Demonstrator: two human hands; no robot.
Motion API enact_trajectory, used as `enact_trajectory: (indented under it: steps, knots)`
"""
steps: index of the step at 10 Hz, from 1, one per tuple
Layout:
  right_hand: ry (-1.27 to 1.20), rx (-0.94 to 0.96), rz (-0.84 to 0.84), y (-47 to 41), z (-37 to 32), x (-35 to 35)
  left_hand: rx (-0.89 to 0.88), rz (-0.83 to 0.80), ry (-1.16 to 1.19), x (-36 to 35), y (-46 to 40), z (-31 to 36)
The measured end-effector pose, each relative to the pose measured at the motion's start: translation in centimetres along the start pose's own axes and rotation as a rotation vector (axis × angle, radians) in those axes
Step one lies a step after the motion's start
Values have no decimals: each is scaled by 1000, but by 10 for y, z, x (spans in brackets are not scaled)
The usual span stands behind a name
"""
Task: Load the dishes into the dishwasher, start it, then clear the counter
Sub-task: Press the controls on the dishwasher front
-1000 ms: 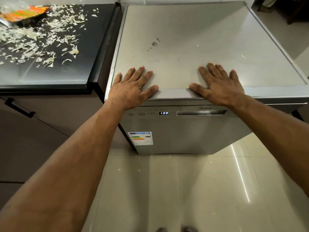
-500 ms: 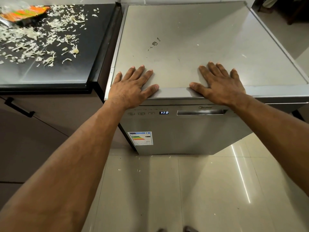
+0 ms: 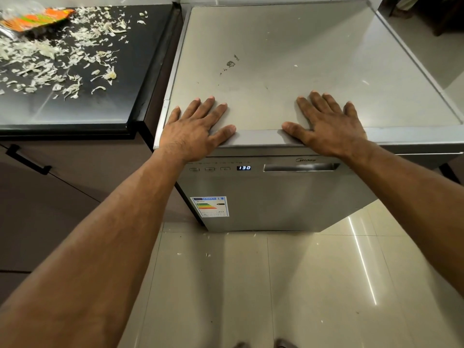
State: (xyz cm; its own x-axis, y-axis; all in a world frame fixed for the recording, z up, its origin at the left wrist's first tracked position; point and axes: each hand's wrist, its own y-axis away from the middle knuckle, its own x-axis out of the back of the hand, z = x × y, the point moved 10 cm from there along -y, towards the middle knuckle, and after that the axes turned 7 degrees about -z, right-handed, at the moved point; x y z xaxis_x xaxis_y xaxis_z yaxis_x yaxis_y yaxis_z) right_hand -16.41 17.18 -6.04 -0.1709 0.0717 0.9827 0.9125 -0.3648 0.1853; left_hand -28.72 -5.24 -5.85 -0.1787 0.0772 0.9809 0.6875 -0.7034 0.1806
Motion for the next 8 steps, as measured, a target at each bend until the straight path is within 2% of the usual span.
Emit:
enact_trajectory:
  steps: [5,8]
  knots:
    - [-8,1,-9,1,-1,-2,12,4,1,-1,2,1]
    - [-8,13,68,-1,-2,0,17,51,-5,0,4,2]
